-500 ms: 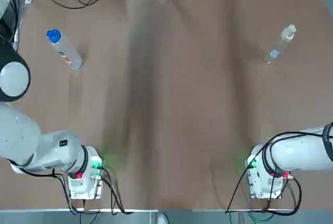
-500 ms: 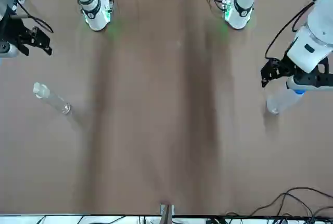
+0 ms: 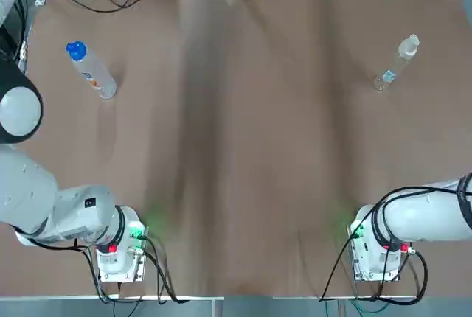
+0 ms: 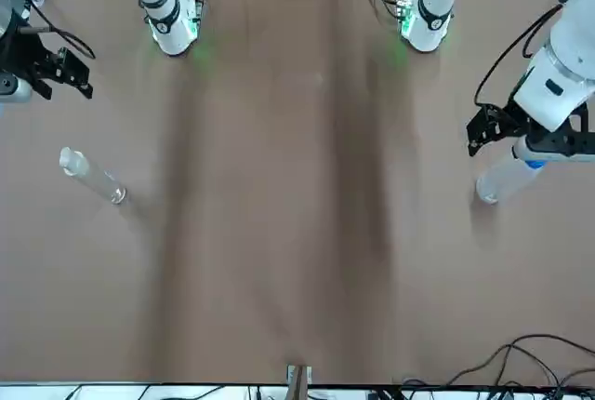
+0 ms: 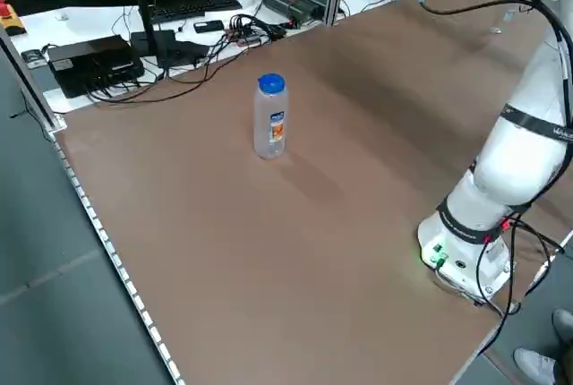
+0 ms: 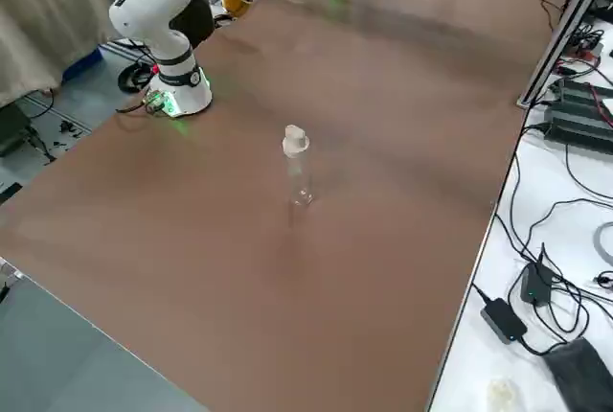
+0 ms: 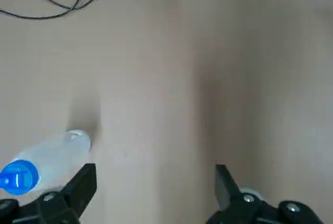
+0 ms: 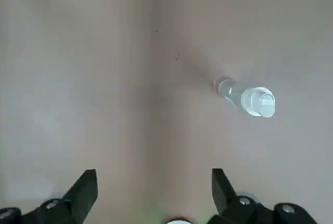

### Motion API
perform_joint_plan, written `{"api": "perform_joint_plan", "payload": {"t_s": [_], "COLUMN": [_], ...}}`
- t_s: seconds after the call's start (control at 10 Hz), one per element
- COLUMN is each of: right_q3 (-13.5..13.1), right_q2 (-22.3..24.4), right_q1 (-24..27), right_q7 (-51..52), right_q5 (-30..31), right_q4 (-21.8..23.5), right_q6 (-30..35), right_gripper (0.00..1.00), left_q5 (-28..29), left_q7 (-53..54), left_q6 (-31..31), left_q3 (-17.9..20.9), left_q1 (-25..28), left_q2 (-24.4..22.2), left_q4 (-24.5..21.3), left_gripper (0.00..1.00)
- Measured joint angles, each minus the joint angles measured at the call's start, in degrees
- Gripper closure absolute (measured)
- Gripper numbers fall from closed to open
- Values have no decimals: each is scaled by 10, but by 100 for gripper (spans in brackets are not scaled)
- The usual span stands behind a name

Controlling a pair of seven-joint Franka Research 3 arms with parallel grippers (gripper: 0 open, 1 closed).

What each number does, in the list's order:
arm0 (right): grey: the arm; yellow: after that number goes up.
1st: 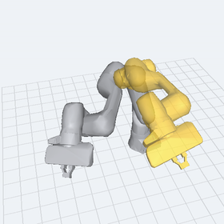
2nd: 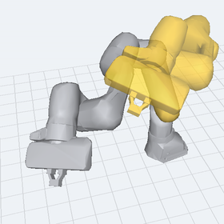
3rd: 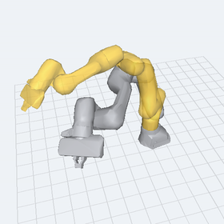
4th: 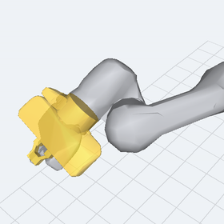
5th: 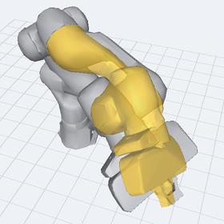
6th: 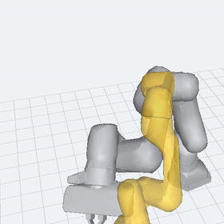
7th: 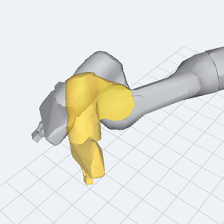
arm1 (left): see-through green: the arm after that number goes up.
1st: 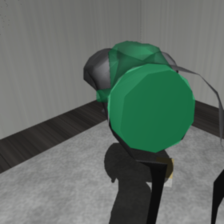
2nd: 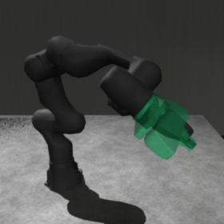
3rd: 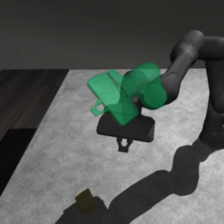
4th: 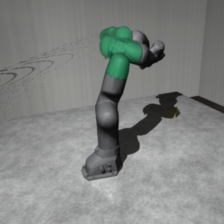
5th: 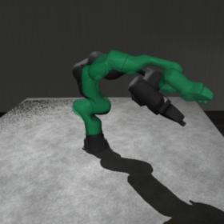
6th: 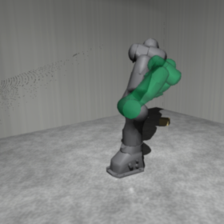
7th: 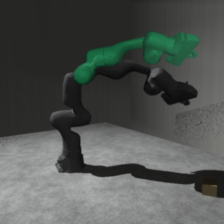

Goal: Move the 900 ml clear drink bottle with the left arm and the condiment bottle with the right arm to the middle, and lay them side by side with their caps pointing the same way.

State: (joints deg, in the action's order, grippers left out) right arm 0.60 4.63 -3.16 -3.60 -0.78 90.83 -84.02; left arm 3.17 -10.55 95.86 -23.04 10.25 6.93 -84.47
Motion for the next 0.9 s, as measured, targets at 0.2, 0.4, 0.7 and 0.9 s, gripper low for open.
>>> {"api": "perform_joint_plan", "payload": {"t_s": [0.2, 0.4, 0.7, 0.9], "right_q3": [0, 0, 0, -1], "right_q2": [0, 0, 0, 0], "right_q1": [0, 0, 0, 1], "right_q7": [0, 0, 0, 0], "right_q5": [0, 0, 0, 0], "right_q4": [0, 0, 0, 0], "right_q6": [0, 0, 0, 0], "right_gripper": [3, 3, 3, 4], "left_q5": [1, 2, 3, 3], "left_q7": [9, 54, 118, 156], "left_q6": [-5, 34, 105, 108], "left_q3": [3, 6, 7, 7], "left_q1": [40, 80, 144, 174], "left_q2": [26, 57, 62, 54], "left_q4": [-29, -60, -120, -124], "left_gripper": [0, 0, 0, 0]}}
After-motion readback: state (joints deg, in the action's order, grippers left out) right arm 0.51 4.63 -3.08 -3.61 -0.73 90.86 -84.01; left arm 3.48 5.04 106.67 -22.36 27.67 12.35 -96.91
